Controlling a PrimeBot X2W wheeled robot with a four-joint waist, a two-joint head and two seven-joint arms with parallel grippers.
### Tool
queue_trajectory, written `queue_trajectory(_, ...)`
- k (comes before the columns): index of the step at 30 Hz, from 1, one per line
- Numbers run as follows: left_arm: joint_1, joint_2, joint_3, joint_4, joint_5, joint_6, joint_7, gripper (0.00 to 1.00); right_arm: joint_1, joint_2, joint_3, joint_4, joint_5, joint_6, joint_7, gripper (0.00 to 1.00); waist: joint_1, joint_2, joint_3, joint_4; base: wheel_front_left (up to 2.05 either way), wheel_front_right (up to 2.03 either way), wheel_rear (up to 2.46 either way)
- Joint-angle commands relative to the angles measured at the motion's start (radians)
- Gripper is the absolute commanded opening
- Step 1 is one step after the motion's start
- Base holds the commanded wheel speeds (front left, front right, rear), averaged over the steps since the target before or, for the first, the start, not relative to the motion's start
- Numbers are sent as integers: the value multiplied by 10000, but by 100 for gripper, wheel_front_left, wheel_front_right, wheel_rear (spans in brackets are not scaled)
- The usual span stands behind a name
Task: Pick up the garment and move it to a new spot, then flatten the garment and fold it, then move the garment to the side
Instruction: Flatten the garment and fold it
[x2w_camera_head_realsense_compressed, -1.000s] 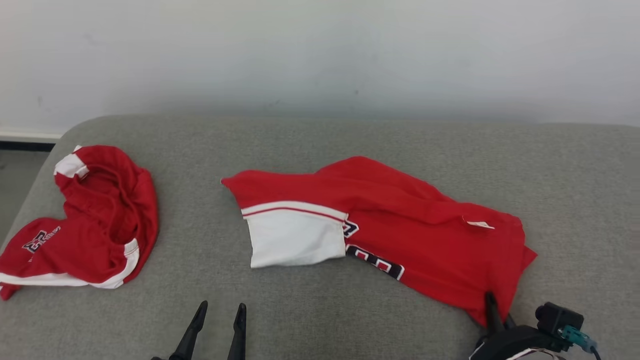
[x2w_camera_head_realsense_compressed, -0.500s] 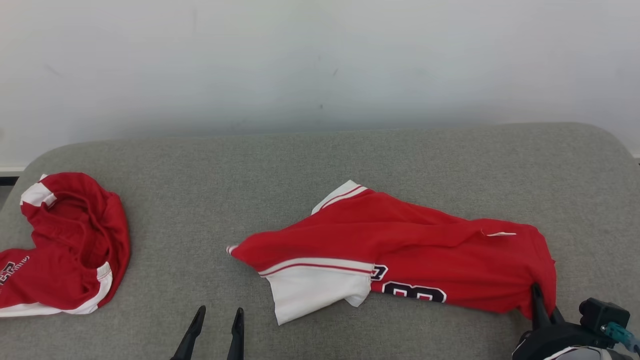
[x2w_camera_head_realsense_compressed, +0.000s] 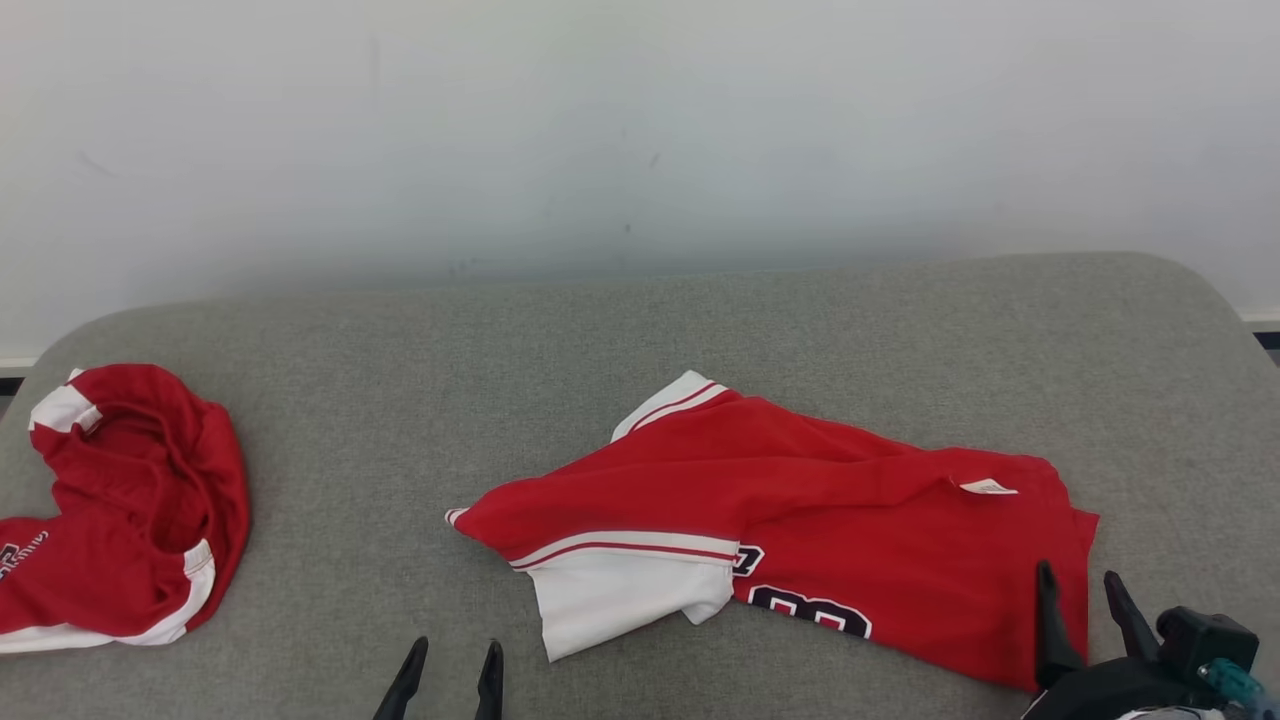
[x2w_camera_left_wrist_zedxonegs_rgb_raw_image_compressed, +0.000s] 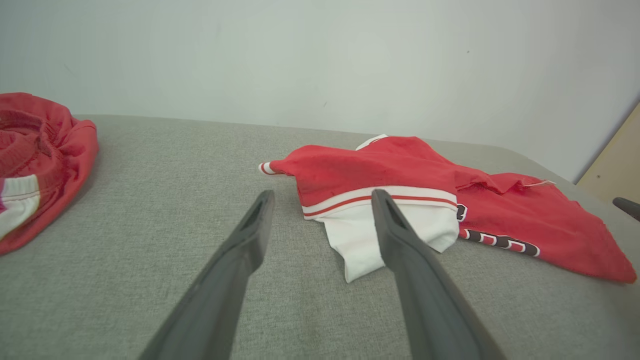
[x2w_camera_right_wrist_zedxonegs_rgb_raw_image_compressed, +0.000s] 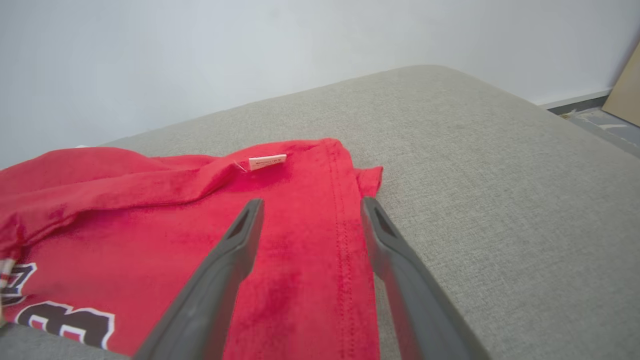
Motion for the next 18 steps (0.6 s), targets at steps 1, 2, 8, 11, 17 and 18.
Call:
queue_trajectory(1,175,-10,-16,58,-27,44,-33,100,274,114,-4,-335,-157,4,-6,100,0,0,-47,-57,0,0,0)
queue_trajectory(2,179,-13,-32,63,-35,49,-33,100,388,171,49,-654,-241,4,-6,100,0,0,-68,-86,0,0,0)
queue_trajectory(8,309,-19,-94,119,-82,73,-33,100,1005,346,561,-1989,-541,4,-6,100,0,0,-181,-221,0,0,0)
queue_trajectory(11,359,-23,-125,144,-132,113,-33,100,1315,351,833,-2706,-585,4,-8,100,0,0,-251,-289,0,0,0)
queue_trajectory(17,465,-28,-171,181,-257,192,-33,100,1980,423,1042,-4188,-769,4,-5,100,0,0,-436,-401,0,0,0)
queue_trajectory(18,496,-27,-161,206,-290,213,-33,100,2100,458,1046,-4389,-820,4,-6,100,0,0,-477,-416,0,0,0)
